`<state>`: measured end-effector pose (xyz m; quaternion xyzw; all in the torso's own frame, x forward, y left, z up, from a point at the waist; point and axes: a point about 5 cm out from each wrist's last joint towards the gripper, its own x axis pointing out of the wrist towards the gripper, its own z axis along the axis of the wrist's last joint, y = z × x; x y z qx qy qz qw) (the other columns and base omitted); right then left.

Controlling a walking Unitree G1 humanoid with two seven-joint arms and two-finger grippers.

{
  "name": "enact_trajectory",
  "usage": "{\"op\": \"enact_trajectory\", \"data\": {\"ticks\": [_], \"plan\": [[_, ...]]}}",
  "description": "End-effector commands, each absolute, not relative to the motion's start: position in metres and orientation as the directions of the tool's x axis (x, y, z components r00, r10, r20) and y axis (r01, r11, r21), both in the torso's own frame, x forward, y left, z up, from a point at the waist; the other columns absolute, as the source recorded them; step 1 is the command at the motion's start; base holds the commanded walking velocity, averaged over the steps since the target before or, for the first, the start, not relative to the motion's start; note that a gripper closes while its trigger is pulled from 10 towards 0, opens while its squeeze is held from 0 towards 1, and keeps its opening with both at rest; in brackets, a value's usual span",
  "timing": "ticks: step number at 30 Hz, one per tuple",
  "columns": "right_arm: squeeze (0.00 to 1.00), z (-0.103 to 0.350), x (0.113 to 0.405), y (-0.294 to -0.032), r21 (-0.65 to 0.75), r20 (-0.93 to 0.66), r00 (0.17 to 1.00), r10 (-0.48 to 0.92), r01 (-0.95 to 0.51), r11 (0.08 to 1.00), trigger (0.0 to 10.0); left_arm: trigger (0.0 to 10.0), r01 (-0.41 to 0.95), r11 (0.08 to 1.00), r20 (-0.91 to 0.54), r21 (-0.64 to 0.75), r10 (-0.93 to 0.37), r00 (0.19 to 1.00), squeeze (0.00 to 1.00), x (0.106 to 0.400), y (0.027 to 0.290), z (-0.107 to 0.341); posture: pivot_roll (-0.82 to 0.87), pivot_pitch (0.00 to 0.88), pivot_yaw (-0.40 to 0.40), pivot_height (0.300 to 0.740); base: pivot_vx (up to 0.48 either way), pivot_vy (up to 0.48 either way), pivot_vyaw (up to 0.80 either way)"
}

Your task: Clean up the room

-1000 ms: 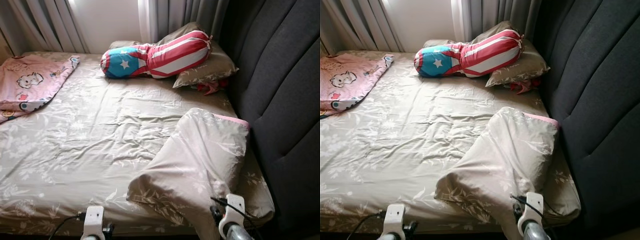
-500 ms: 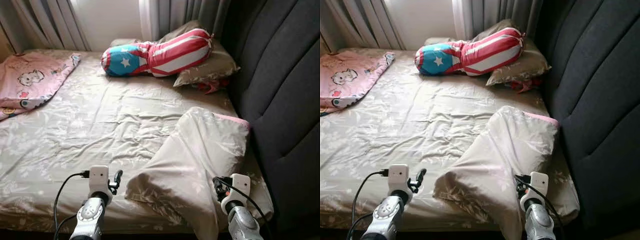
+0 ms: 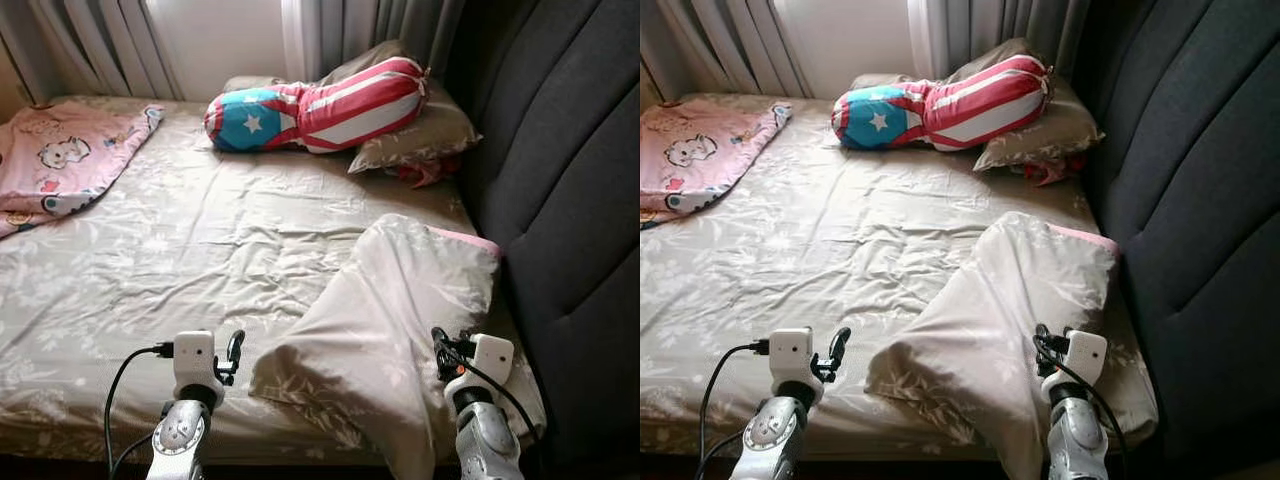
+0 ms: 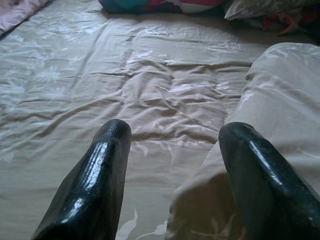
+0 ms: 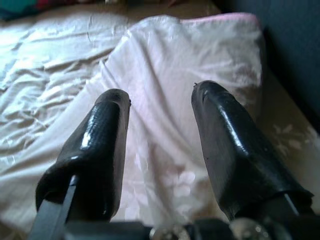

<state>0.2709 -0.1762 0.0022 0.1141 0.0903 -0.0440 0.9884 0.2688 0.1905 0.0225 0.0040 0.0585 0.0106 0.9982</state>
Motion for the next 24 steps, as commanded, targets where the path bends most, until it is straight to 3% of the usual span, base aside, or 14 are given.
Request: {"op": "enact_trajectory", "data": {"ticks": [1, 7, 24], "plan": [[0.00, 0.0014, 0.2682, -0.1769, 0.213, -0.183, 0.981, -0.069, 0.108, 0.971, 10.0, 10.0, -0.025, 1.000, -0.126, 0.001, 0.024, 0.992, 0.00, 0.2677, 0.1881, 0.0218, -0.03, 0.011, -0.027, 0.740, 0.000, 0.000, 0.00], [0.00, 0.0001, 0.2660, -0.1742, 0.209, -0.185, 0.981, -0.058, 0.096, 0.973, 10.0, 10.0, -0.017, 1.000, -0.125, 0.000, 0.017, 0.992, 0.00, 0.2688, 0.1849, 0.0236, -0.03, 0.000, -0.026, 0.740, 0.000, 0.000, 0.00], [0.00, 0.0004, 0.2677, -0.1685, 0.212, -0.194, 0.980, -0.037, 0.079, 0.974, 10.0, 10.0, -0.023, 1.000, -0.142, 0.011, 0.024, 0.990, 0.00, 0.2702, 0.1892, 0.0254, -0.02, 0.012, -0.021, 0.740, 0.312, 0.000, 0.00]]}}
